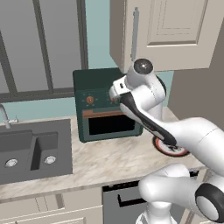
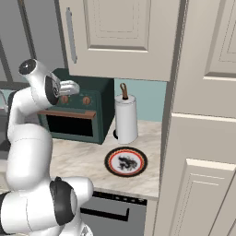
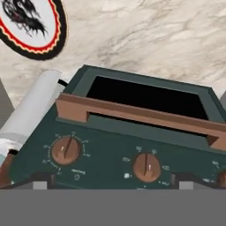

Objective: Pick up the bagel from the plate, place it on the toaster oven rack, close the door, and set the timer.

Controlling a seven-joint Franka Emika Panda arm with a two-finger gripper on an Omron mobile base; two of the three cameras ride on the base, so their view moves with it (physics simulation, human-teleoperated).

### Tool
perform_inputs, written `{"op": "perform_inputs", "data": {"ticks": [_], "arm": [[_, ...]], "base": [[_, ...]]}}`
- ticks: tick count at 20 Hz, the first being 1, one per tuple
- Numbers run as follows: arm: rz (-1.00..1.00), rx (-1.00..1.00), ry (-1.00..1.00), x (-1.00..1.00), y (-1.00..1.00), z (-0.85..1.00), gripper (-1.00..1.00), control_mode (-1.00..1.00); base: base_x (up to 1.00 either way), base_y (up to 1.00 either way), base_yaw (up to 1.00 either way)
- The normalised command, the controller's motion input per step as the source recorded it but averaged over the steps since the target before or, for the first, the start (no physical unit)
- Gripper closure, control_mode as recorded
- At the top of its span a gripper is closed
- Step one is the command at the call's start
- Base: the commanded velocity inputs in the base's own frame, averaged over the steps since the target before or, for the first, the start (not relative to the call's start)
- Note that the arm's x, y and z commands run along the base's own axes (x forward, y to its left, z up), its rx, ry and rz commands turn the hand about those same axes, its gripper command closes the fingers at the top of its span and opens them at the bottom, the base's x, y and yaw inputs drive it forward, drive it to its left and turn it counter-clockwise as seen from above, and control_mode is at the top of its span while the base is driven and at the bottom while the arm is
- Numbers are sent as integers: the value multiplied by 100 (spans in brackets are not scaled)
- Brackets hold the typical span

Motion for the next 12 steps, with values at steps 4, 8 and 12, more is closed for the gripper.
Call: {"op": "perform_inputs", "data": {"ticks": [4,8,12], "arm": [[-2,0,26,4,-31,0,-100,-100],[-6,0,6,-1,-25,-33,-100,-100],[-9,0,0,0,-24,-35,-100,-100]], "base": [[0,0,0],[0,0,0],[0,0,0]]}}
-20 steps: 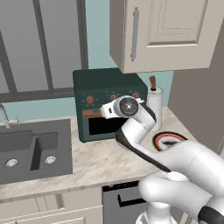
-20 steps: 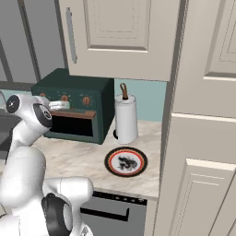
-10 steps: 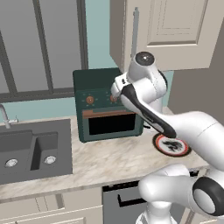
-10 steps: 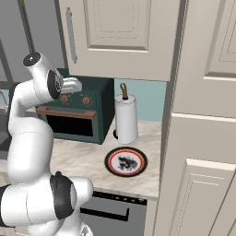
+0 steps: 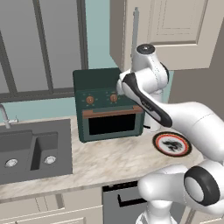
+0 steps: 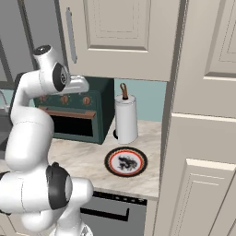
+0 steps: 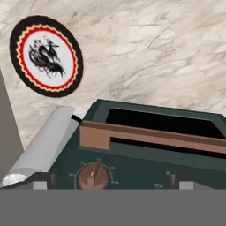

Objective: Pick up the bagel from the plate, place it on the toaster oven rack, close the door, and set the timer.

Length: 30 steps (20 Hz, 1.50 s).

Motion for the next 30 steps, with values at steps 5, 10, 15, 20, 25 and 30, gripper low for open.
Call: {"op": "perform_inputs", "data": {"ticks": [5,10,15,20,25,30], "arm": [[-10,0,0,0,-25,-30,-100,-100],[-7,1,0,7,-30,-15,-100,-100],[-3,2,0,22,-21,-7,-100,-100],[0,3,1,24,-1,0,-100,-100],[0,3,0,3,0,0,-100,-100],[0,1,0,0,0,-2,-100,-100]], "base": [[0,0,0],[0,0,0],[0,0,0],[0,0,0],[0,0,0],[0,0,0]]}}
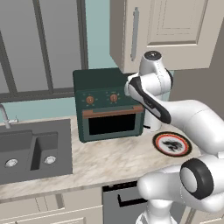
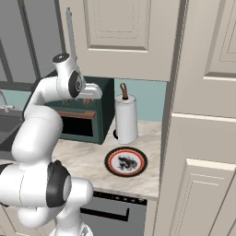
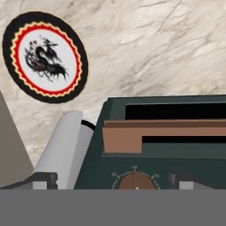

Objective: Pick up the bagel from the plate, place it on the toaster oven rack, close the door, and set the timer.

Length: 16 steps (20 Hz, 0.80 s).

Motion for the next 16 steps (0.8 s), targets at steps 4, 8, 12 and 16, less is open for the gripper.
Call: {"op": "perform_inputs", "data": {"ticks": [4,8,12,16], "arm": [[0,2,0,0,0,-11,-100,-100],[0,2,0,0,0,-20,-100,-100],[0,4,0,1,0,-12,-100,-100],[0,3,0,20,0,-1,-100,-100]], "base": [[0,0,0],[0,0,0],[0,0,0],[0,0,0]]}}
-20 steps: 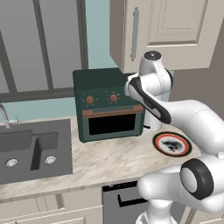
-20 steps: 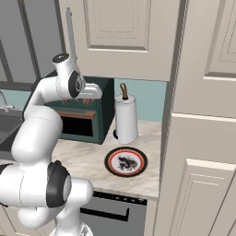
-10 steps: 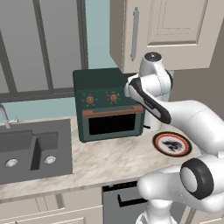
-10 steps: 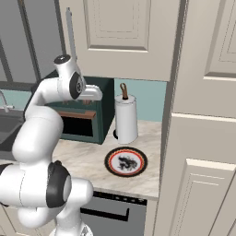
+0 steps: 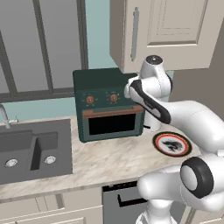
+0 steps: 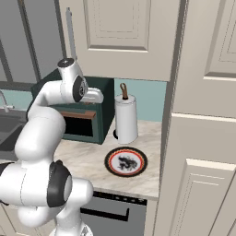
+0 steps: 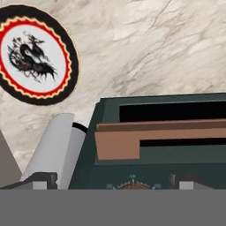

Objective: Pick up the bagel from the plate, place it on the toaster oven rack, close the door, and set the timer.

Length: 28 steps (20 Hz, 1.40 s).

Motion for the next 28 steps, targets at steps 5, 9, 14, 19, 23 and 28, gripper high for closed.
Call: {"op": "perform_inputs", "data": {"ticks": [5,9,14,19,23,28], "arm": [[0,1,0,23,7,0,-100,-100],[0,0,0,12,17,-4,-100,-100],[0,0,0,17,11,-9,-100,-100],[0,0,0,31,0,-14,-100,-100],[0,0,0,29,0,-16,-100,-100],[0,0,0,21,0,-6,100,-100]], "base": [[0,0,0],[0,0,0],[0,0,0],[0,0,0],[0,0,0],[0,0,0]]}}
